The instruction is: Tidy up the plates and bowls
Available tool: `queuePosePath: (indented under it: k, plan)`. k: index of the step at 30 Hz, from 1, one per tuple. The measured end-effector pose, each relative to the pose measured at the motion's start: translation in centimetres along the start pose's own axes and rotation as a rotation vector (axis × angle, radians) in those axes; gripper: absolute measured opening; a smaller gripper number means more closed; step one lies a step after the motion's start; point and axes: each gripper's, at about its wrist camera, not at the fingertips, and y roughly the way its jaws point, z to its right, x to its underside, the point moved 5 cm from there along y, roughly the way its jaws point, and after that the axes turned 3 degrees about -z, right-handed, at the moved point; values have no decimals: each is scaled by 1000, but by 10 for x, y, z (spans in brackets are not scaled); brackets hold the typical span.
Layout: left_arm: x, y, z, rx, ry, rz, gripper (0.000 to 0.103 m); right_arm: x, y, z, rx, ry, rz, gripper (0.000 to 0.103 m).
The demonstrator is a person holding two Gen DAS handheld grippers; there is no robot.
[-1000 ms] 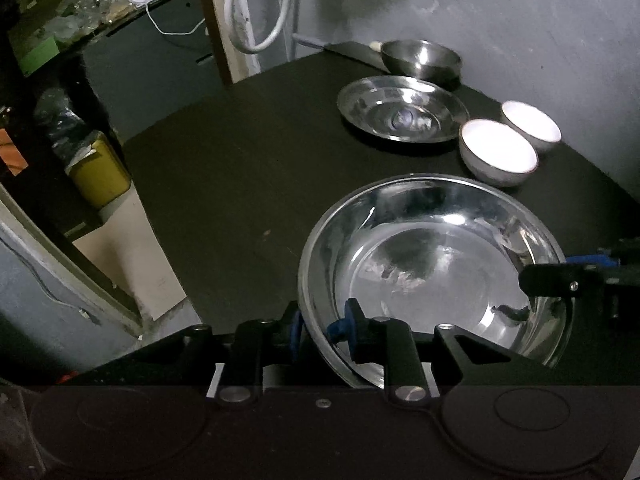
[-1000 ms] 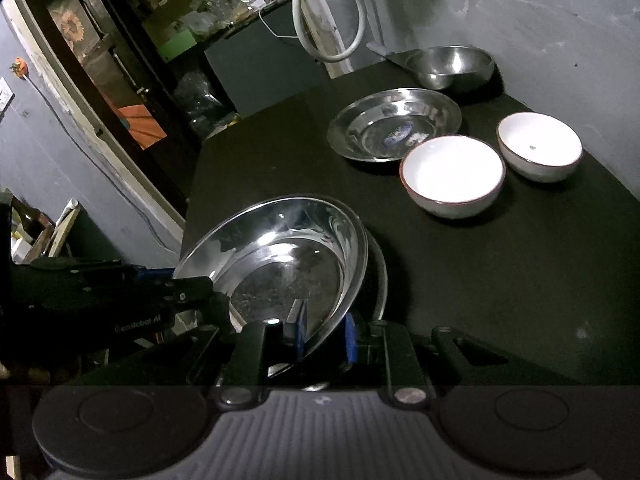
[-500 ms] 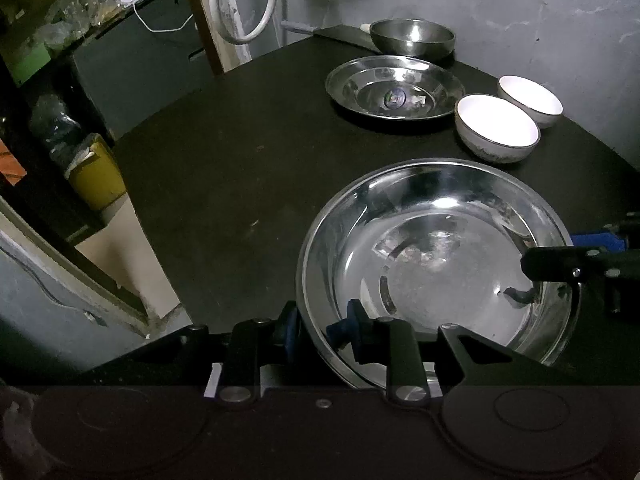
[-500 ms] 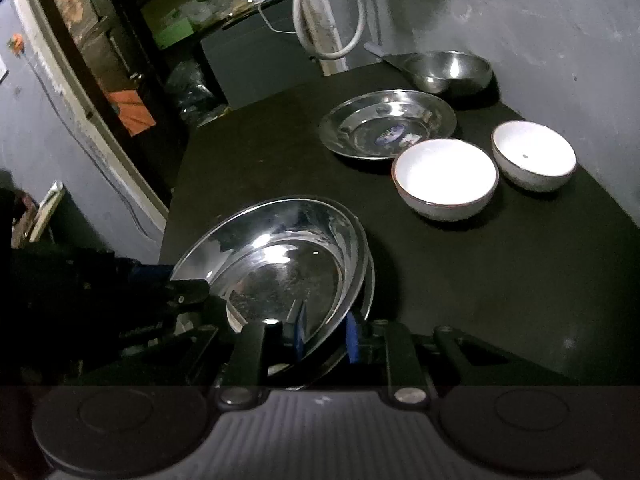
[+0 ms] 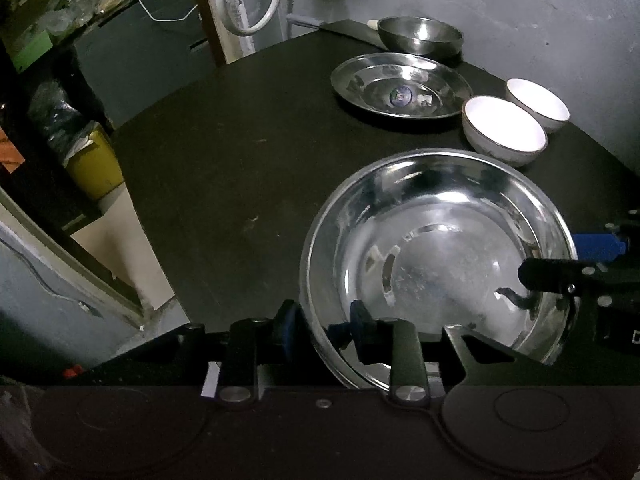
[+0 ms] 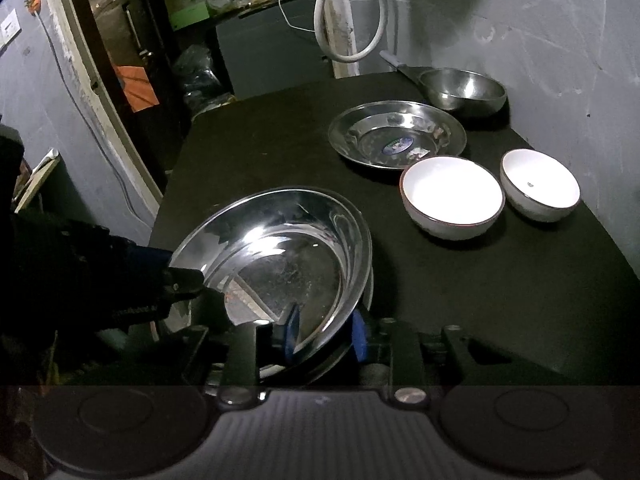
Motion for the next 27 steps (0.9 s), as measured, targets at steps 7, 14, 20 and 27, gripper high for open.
queuePosePath:
  k: [7, 14, 20, 27]
  plan:
    - [-9, -2, -6, -4, -26, 24, 58, 3, 4, 6, 8, 6, -22, 46]
    - [-38, -6, -16, -13, -67, 162, 102, -12, -5, 22, 32, 20, 60, 75]
    - [-93, 10, -18, 12, -80, 311, 102, -63, -3, 49, 87, -46, 181, 93]
    - [-150, 50, -15, 3, -130, 324, 102, -113, 30, 85, 203, -120, 205, 101]
